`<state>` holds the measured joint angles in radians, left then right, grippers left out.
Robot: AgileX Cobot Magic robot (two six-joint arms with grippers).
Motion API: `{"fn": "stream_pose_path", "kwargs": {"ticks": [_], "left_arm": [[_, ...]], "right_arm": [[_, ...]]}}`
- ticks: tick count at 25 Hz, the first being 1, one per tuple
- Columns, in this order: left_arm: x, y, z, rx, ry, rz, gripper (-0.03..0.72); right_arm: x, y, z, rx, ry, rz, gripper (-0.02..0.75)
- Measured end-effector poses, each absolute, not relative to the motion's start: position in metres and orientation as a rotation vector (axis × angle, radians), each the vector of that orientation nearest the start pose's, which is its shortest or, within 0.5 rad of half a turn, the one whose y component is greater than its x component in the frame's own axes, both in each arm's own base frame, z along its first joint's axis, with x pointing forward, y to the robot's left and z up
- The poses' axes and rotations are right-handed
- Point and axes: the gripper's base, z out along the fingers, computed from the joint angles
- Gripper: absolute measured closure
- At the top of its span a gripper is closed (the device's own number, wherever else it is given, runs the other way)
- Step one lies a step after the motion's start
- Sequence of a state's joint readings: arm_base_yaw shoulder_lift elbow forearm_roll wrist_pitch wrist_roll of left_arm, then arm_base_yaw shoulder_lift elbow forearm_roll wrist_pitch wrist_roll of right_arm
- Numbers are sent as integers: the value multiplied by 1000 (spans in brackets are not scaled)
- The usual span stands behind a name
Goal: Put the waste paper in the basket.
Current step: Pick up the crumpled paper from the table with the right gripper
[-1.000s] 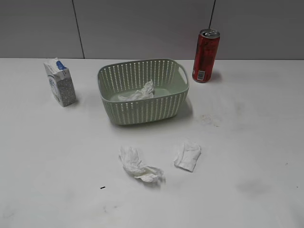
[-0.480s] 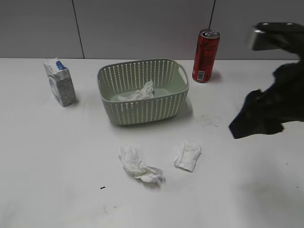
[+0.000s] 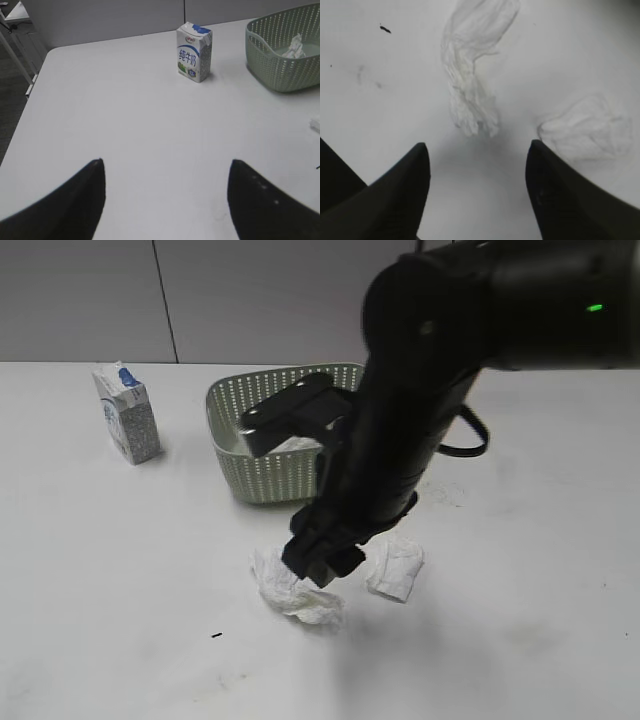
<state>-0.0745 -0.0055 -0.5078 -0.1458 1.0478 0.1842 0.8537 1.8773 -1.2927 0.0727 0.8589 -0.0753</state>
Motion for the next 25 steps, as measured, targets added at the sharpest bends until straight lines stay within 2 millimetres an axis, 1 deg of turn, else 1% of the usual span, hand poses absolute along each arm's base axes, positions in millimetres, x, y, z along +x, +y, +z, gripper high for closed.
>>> {"fn": "stream_pose_path", "kwargs": {"ticks": [2,5,6,8,10,13,18,23,25], "left_arm": [[-7,-11,281,266,1993,-104,129],[-7,-11,281,266,1993,-104,129],[-7,-11,281,266,1993,-104,129],[-7,-11,281,266,1993,-104,129],[-7,-11,281,266,1993,-104,129],[-7,-11,281,266,1993,-104,129],[-7,-11,281,266,1993,-104,129],[-7,-11,281,266,1993,-104,129],[-7,-11,281,266,1993,-104,129]], "right_arm": [[242,300,181,-1311,2668,197,234],[242,317,164,-1377,2654,165,121],[243,321,160,-1394,2648,148,101],[245,325,151,-1421,2644,117,78],[248,326,141,-1449,2640,73,76],[251,324,130,-1493,2627,3,84],[252,323,116,-1528,2635,-47,118],[253,323,113,-1533,2637,-54,200],[253,323,113,-1535,2638,-57,265]]}}
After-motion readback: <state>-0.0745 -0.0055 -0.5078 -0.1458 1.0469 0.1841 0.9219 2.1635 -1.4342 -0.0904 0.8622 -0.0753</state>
